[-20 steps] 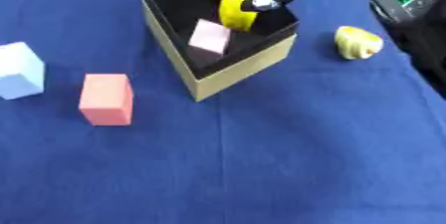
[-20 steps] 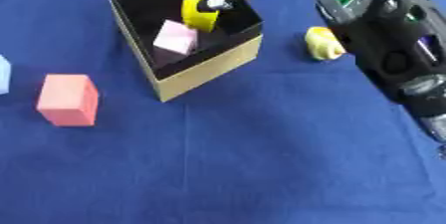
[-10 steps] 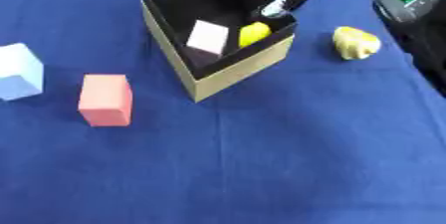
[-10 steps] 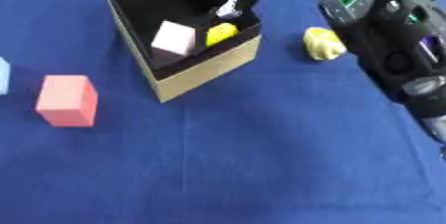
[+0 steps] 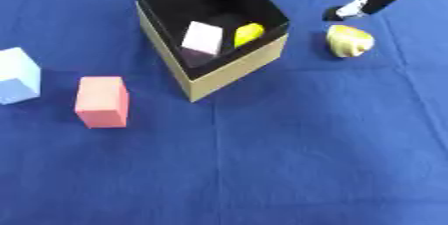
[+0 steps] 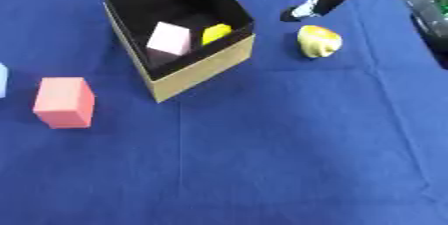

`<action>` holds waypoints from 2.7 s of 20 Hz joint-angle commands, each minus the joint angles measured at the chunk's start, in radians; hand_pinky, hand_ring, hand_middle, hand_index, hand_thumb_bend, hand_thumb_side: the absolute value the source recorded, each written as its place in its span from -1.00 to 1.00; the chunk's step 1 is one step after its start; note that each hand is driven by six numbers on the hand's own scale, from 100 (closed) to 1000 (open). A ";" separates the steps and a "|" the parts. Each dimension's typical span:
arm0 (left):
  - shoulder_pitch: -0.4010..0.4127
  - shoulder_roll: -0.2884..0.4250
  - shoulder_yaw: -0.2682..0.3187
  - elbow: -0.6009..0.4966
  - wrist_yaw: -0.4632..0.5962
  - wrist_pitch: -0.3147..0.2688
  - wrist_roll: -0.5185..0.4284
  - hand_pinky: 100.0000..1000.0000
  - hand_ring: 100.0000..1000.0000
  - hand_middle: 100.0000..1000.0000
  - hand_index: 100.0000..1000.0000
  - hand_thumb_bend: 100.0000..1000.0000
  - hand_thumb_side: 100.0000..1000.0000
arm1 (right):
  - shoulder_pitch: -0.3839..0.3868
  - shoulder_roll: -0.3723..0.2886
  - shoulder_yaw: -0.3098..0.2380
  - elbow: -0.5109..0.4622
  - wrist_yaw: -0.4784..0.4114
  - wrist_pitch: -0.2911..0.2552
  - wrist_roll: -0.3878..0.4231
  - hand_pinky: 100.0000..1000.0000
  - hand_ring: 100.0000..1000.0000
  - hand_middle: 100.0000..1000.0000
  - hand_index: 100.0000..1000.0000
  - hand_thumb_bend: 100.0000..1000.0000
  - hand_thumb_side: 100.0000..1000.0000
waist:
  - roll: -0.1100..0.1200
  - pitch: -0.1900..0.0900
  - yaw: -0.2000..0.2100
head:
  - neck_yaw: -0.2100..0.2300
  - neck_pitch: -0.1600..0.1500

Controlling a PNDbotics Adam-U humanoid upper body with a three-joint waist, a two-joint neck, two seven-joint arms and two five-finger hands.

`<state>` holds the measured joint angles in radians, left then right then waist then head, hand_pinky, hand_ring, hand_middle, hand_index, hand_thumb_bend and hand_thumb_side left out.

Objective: Pick up objects on the table and place them in the box.

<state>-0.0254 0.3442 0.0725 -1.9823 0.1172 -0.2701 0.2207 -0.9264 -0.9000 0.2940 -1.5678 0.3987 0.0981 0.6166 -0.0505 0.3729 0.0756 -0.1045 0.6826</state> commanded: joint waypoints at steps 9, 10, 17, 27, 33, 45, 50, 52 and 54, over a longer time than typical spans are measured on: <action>-0.007 0.016 0.009 -0.018 -0.004 -0.001 0.000 0.23 0.47 0.30 0.65 -0.80 0.39 | 0.146 -0.135 -0.041 -0.082 -0.056 0.035 -0.004 0.66 0.62 0.47 0.59 -0.05 -0.74 | 0.024 -0.021 -0.007 | 0.001 -0.006; -0.008 0.016 0.008 -0.018 -0.004 -0.002 0.000 0.23 0.47 0.30 0.65 -0.80 0.39 | 0.148 -0.131 -0.036 -0.075 -0.050 0.033 -0.001 0.66 0.63 0.47 0.59 -0.04 -0.73 | 0.025 -0.020 -0.006 | 0.000 -0.007; -0.011 0.013 0.006 -0.018 0.000 -0.001 -0.002 0.23 0.47 0.30 0.65 -0.80 0.40 | 0.138 -0.096 -0.024 0.012 0.006 0.025 -0.021 0.65 0.63 0.47 0.59 -0.05 -0.74 | 0.025 -0.015 0.004 | -0.011 -0.014; -0.013 0.006 0.004 -0.018 -0.004 -0.001 -0.005 0.23 0.47 0.30 0.64 -0.81 0.41 | 0.119 -0.059 -0.047 0.134 0.098 0.027 -0.072 0.65 0.63 0.47 0.59 -0.07 -0.78 | 0.026 0.006 0.017 | -0.023 -0.035; -0.015 0.000 0.002 -0.018 -0.008 -0.002 -0.007 0.22 0.47 0.30 0.64 -0.82 0.42 | 0.111 -0.040 -0.050 0.175 0.107 0.017 -0.082 0.65 0.63 0.46 0.59 -0.07 -0.78 | 0.027 0.027 0.031 | -0.028 -0.048; -0.023 -0.011 -0.004 -0.018 -0.018 -0.001 -0.011 0.22 0.47 0.30 0.64 -0.84 0.45 | 0.091 -0.002 -0.070 0.268 0.160 0.015 -0.118 0.64 0.60 0.40 0.52 -0.17 -0.95 | 0.027 0.072 0.061 | -0.030 -0.068; -0.025 -0.012 -0.005 -0.018 -0.020 -0.001 -0.013 0.22 0.47 0.30 0.64 -0.85 0.45 | 0.087 0.002 -0.073 0.277 0.176 0.011 -0.127 0.61 0.49 0.21 0.40 -0.40 -1.00 | 0.027 0.077 0.059 | -0.029 -0.064; -0.026 -0.012 -0.006 -0.018 -0.020 0.000 -0.014 0.22 0.47 0.30 0.64 -0.85 0.45 | 0.087 0.006 -0.072 0.273 0.182 0.012 -0.137 0.58 0.42 0.08 0.32 -0.43 -1.00 | 0.028 0.076 0.058 | -0.029 -0.063; -0.025 -0.013 -0.005 -0.018 -0.020 0.000 -0.013 0.23 0.47 0.30 0.64 -0.85 0.45 | 0.085 0.009 -0.072 0.260 0.166 0.011 -0.145 0.56 0.38 0.02 0.27 -0.44 -1.00 | 0.029 0.073 0.056 | -0.028 -0.060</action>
<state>-0.0455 0.3246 0.0652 -1.9823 0.0986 -0.2694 0.2105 -0.8263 -0.8666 0.2344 -1.2954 0.5661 0.1090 0.4797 -0.0233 0.4690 0.1336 -0.1339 0.6311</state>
